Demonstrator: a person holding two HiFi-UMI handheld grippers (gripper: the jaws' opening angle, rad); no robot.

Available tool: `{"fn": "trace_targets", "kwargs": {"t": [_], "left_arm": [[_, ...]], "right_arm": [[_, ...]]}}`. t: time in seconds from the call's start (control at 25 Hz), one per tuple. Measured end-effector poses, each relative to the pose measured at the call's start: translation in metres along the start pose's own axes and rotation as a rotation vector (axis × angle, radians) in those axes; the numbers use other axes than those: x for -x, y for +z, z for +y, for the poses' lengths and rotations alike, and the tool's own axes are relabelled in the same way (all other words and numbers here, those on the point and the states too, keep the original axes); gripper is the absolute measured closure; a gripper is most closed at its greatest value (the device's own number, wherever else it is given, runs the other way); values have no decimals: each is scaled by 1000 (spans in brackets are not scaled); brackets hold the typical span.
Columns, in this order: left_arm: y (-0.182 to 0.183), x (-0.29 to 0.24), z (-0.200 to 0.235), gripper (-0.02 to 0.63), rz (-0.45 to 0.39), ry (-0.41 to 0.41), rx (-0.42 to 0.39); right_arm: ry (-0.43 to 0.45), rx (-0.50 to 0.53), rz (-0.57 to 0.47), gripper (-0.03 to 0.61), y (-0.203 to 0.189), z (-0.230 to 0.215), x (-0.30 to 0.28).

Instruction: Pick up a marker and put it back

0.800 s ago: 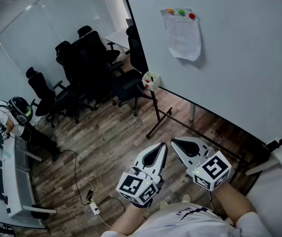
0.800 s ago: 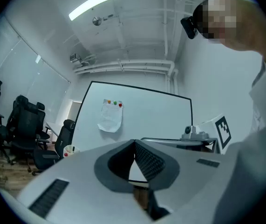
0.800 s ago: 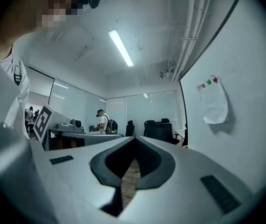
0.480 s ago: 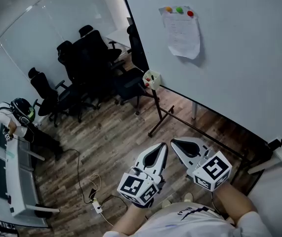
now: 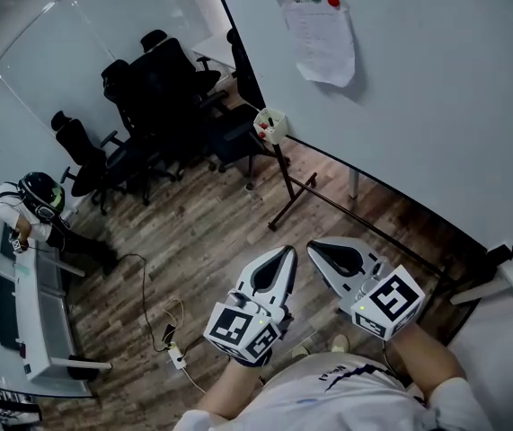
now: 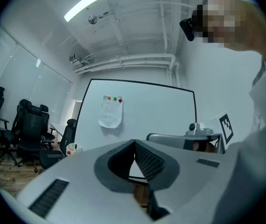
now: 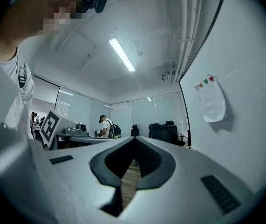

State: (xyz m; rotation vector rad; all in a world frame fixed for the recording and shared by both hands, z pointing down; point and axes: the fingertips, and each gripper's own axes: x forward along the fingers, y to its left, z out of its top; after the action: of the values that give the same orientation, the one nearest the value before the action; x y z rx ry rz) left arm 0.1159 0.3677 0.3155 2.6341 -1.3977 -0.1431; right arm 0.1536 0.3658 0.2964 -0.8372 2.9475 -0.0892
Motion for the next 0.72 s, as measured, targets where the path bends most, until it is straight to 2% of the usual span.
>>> {"fn": "trace_targets", "kwargs": {"t": [0.28,0.44,0.72], "left_arm": [[2,-4,3,601,6,84,-4],[-3,-16,21,601,9,114,10],[-17,-45,62,601,-11,94,32]], "right_arm": [[-6,-29,-18,566,5,-24,16],[-6,-35,-12,566,0,-43,6],[-33,-28,20,566,-17,-76,-35]]}}
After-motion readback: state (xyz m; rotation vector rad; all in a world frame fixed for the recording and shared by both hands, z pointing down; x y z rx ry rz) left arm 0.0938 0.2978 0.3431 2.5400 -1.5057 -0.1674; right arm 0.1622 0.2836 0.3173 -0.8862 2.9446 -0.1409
